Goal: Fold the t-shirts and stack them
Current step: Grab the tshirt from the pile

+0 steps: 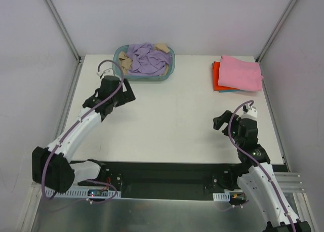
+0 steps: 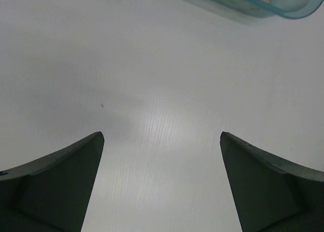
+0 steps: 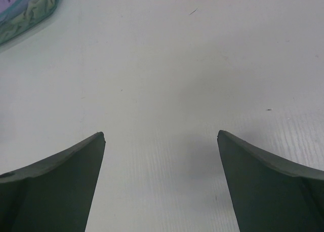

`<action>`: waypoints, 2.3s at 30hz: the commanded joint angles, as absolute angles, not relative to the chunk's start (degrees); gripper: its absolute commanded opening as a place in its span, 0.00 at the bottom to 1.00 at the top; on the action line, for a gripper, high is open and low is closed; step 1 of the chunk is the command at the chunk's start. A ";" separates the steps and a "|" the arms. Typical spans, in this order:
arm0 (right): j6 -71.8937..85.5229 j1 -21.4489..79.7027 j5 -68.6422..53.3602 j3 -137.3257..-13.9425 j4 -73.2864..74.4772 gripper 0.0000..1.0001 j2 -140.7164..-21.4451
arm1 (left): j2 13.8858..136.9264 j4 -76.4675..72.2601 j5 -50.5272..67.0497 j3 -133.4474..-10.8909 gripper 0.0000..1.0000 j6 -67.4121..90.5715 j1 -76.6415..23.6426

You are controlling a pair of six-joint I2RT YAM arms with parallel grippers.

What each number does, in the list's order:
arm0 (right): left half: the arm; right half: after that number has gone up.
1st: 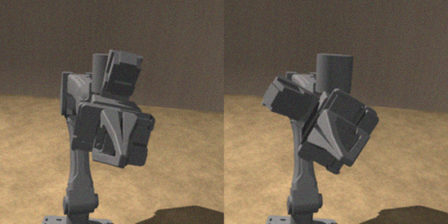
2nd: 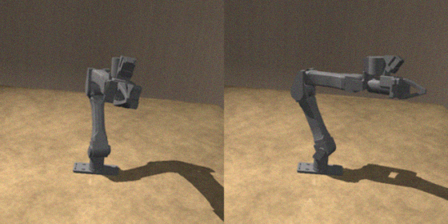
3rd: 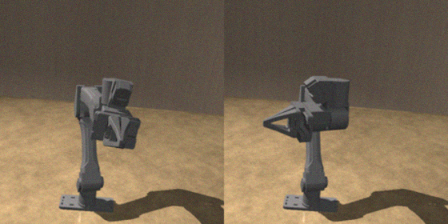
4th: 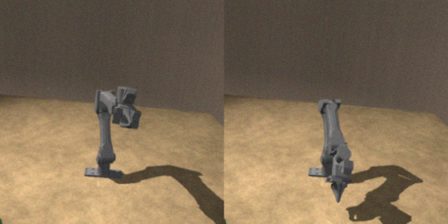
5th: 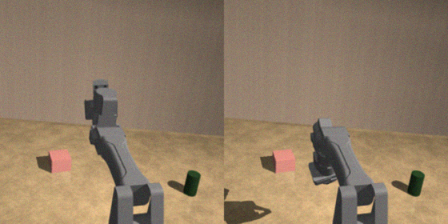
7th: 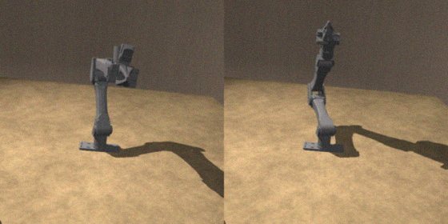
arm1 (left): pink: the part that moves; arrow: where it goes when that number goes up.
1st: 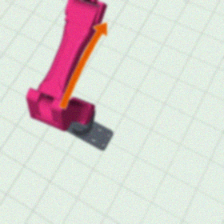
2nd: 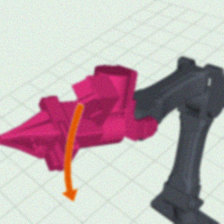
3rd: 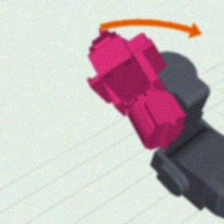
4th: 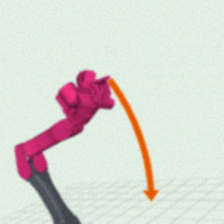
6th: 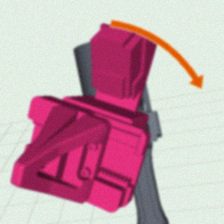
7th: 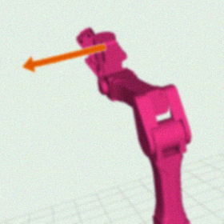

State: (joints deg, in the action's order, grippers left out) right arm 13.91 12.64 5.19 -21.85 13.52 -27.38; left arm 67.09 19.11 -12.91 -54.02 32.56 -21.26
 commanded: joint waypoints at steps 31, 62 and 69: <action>12.92 13.45 5.01 -24.08 9.93 0.97 -34.89 | 147.83 14.68 -1.58 -138.34 0.60 17.75 -11.51; 13.62 13.36 3.96 -23.29 12.04 0.97 -28.21 | 98.63 10.55 3.07 -135.01 0.00 5.10 -24.16; 14.68 13.36 4.66 -22.76 12.48 0.97 -26.81 | 85.79 9.67 7.47 -125.87 0.00 6.23 -32.16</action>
State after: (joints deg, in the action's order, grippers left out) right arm 13.58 13.02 4.47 -21.87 12.78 -27.70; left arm 90.28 13.19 4.08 -130.04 6.61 -29.41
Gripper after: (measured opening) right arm 0.969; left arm 0.022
